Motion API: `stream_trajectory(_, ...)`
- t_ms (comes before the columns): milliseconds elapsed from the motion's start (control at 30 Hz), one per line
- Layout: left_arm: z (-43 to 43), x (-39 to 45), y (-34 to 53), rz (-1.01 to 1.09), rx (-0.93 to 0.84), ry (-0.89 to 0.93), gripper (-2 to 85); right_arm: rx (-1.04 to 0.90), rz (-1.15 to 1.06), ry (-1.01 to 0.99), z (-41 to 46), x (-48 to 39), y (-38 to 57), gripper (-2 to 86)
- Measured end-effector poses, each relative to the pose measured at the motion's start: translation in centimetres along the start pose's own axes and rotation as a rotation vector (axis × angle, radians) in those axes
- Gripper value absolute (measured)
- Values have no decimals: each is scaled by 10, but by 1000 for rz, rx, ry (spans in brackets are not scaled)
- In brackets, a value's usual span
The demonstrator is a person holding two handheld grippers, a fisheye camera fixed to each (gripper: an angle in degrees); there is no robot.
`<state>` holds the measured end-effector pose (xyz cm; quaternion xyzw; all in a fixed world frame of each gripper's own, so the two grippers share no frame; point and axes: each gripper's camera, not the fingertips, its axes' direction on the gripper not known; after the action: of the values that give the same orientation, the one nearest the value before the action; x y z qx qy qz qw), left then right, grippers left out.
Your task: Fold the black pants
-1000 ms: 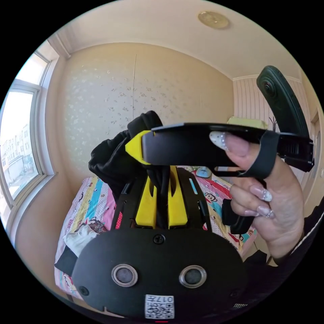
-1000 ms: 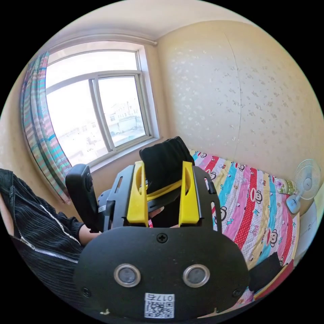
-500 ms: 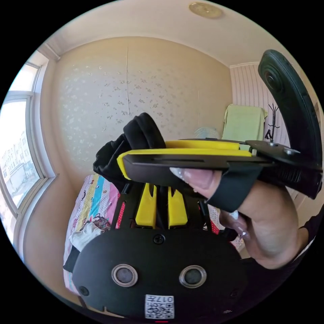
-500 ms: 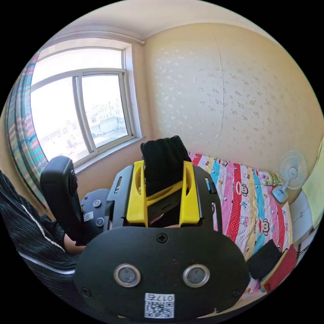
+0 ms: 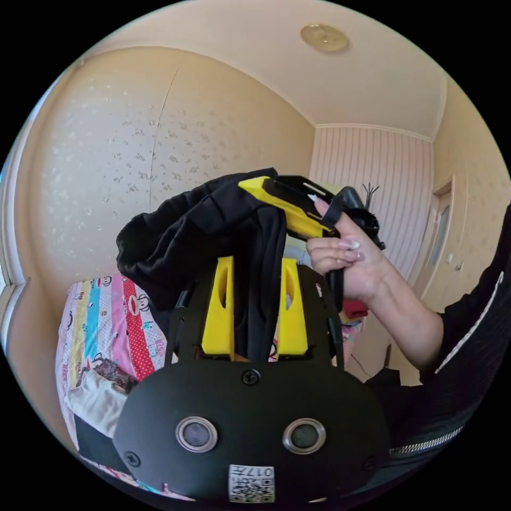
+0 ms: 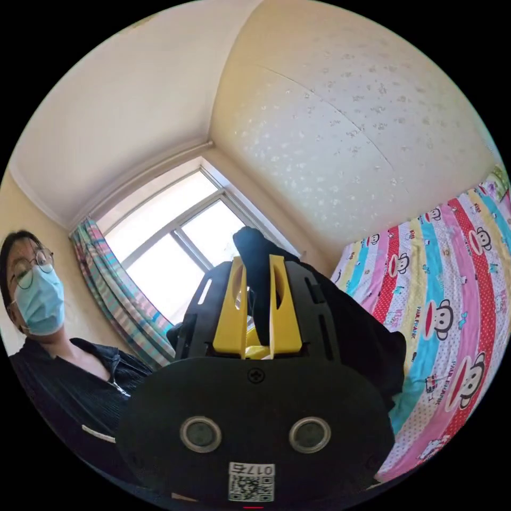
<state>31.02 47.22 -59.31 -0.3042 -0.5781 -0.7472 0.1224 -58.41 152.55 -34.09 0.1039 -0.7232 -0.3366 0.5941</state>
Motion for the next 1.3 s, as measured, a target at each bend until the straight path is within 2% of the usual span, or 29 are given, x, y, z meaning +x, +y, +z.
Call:
stream_trajectory(100,-39,-23,23,-17,119,54,36,57,-58,-73,-29,-21,-11,71)
stream_trajectory(233,-88,-46,54,-29,309,36,40,68,-225,-128,-55,-74,-28,68)
stream_trajectory(333,-118,-60,78,-111,458,-59,99,65,-302,-193,-64,-112,-37,66)
stream_trajectory(400,-138,-60,93,-148,563,-248,211,78,-327,-219,-70,-132,-38,66)
stream_trajectory(467,-148,-69,101,-198,582,-331,246,83,-360,-291,-79,-153,-37,67)
stream_trajectory(533,-153,-88,107,-243,556,-315,255,70,-390,-343,-84,-169,-36,67)
stream_trajectory(633,-166,-130,122,-375,550,-229,262,57,-458,-341,-94,-200,-32,67)
stream_trajectory(733,-172,-172,137,-383,546,-17,262,57,-489,-323,-106,-224,-30,67)
stream_trajectory(800,-174,-200,146,-328,486,185,263,65,-490,-326,-113,-235,-30,66)
stream_trajectory(867,-178,-211,151,-262,430,268,270,63,-497,-340,-123,-248,-30,66)
stream_trajectory(1033,-175,-199,157,-95,410,275,281,60,-567,-364,-139,-279,-26,66)
stream_trajectory(1167,-151,-202,155,-56,418,470,270,72,-596,-376,-153,-303,-31,65)
stream_trajectory(1300,-144,-183,131,150,355,693,208,74,-552,-419,-164,-310,-45,65)
